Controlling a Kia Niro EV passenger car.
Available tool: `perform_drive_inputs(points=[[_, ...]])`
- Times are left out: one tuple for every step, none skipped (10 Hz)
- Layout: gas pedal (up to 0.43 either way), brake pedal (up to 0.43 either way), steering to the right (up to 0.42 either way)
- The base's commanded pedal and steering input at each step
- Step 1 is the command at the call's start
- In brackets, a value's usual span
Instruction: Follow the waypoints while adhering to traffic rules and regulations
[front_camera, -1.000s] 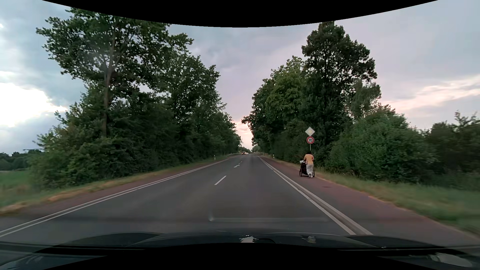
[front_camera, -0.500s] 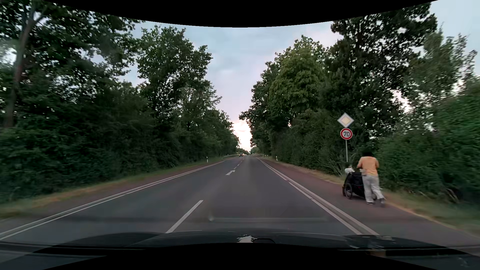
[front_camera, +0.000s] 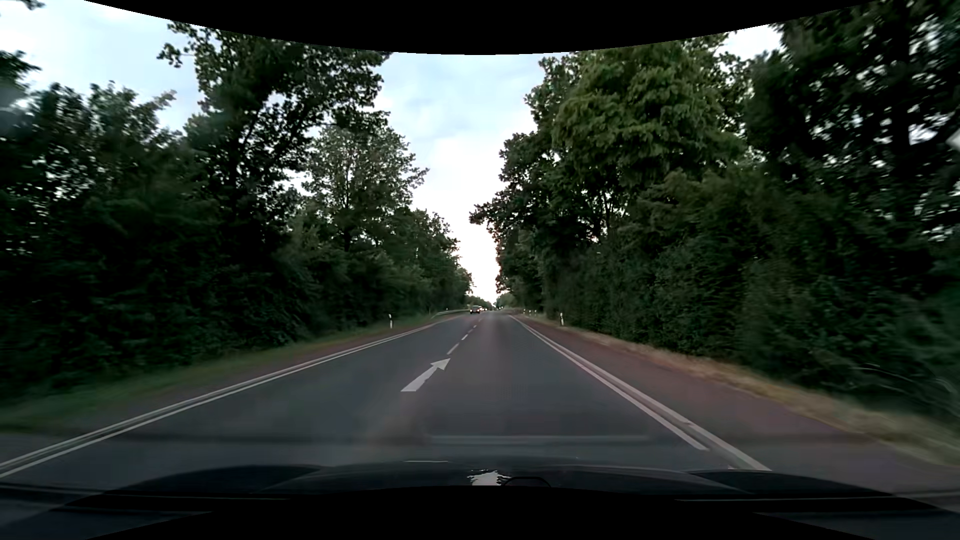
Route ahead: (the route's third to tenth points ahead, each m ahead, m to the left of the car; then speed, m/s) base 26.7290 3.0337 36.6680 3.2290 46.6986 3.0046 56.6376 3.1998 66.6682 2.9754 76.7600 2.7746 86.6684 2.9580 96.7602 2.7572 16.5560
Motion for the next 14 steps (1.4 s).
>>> perform_drive_inputs(points=[[0.358,0.000,0.000],[0.358,0.000,0.000],[0.350,0.000,-0.001],[0.350,0.000,-0.001],[0.339,0.000,-0.001],[0.339,0.000,0.000],[0.339,0.000,0.000],[0.339,0.000,-0.001],[0.339,0.000,-0.002],[0.339,0.000,-0.002],[0.339,0.000,-0.004],[0.339,0.000,-0.009],[0.339,0.000,-0.010],[0.339,0.000,-0.008]])
